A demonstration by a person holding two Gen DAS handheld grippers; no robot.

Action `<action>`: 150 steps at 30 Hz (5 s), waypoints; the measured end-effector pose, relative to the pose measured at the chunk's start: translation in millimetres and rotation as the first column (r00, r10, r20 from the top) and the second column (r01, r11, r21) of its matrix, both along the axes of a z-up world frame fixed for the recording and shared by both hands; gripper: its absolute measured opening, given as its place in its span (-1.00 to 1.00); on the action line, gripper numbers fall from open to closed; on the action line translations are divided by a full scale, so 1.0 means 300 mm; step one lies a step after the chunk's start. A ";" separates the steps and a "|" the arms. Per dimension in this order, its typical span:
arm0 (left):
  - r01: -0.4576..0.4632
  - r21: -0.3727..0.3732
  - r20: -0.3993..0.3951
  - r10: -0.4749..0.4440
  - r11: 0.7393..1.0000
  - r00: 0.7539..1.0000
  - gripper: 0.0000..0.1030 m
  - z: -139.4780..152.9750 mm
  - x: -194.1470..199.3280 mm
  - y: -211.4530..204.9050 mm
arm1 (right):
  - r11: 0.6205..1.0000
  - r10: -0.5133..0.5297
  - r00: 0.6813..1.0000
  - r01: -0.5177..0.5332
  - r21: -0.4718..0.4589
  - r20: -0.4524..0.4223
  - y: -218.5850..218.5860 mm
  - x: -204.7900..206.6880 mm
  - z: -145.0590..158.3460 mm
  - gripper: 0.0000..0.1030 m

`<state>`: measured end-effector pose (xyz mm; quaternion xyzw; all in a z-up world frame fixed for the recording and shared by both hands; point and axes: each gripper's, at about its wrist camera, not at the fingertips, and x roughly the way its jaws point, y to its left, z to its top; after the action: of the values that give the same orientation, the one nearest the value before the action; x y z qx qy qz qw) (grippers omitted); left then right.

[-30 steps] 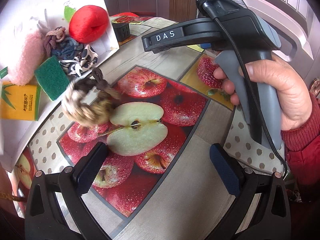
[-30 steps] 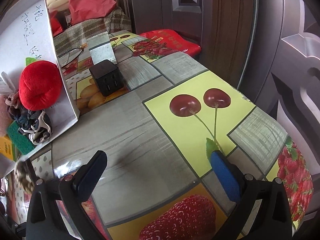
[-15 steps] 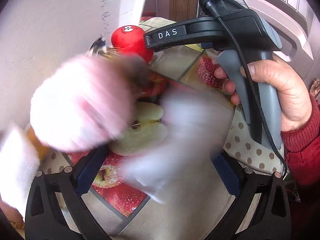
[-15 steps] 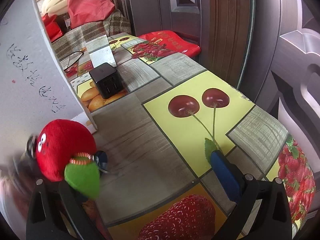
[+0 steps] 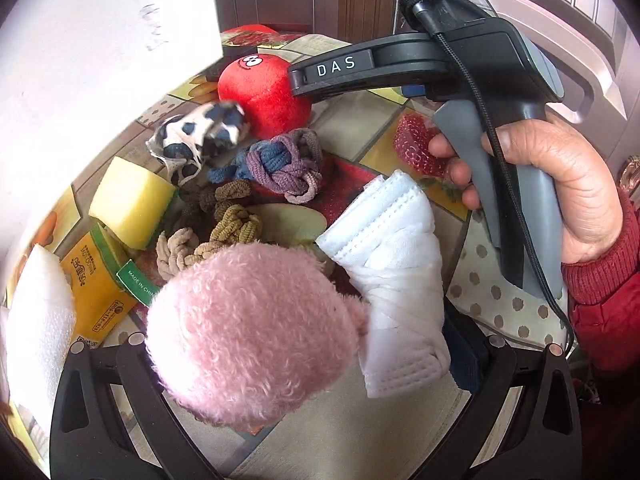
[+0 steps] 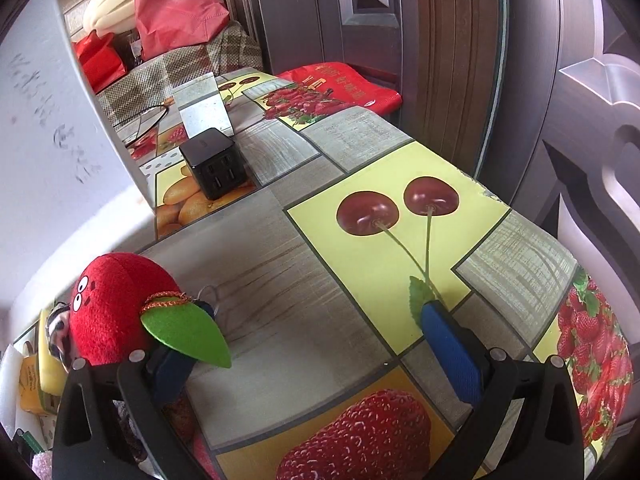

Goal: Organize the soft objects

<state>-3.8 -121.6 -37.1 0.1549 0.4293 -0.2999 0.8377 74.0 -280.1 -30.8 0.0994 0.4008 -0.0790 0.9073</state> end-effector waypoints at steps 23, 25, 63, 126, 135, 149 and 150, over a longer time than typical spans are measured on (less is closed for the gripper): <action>-0.001 0.000 0.000 0.001 1.000 1.000 0.99 0.000 -0.002 -0.005 | 1.000 -0.001 1.000 0.001 -0.007 -0.003 0.003 -0.001 -0.002 1.00; -0.001 0.001 0.000 0.001 1.000 1.000 0.99 0.000 -0.002 -0.005 | 1.000 -0.001 1.000 0.001 -0.007 -0.003 0.003 -0.001 -0.001 1.00; -0.001 0.001 0.001 0.001 1.000 1.000 0.99 0.000 -0.002 -0.006 | 0.999 -0.025 1.000 0.024 0.026 0.016 -0.019 -0.014 0.008 1.00; -0.001 0.000 0.001 0.001 1.000 1.000 0.99 -0.001 -0.004 -0.009 | 1.000 -0.027 1.000 0.027 0.007 0.004 -0.010 -0.006 0.005 1.00; -0.001 0.000 0.001 0.001 1.000 1.000 0.99 -0.001 -0.003 -0.008 | 1.000 -0.027 1.000 0.027 0.006 0.004 -0.010 -0.005 0.005 1.00; -0.002 0.000 0.001 0.002 1.000 1.000 0.99 -0.001 -0.004 -0.009 | 1.000 -0.027 1.000 0.027 0.006 0.003 -0.010 -0.005 0.004 1.00; -0.002 0.000 0.001 0.002 1.000 1.000 0.99 -0.001 -0.003 -0.008 | 1.000 -0.027 1.000 0.027 0.007 0.004 -0.010 -0.005 0.004 1.00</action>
<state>-4.8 -124.0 -37.4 0.1548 0.4290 -0.2991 0.8382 72.5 -283.0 -29.5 0.1083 0.3979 -0.0896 0.9066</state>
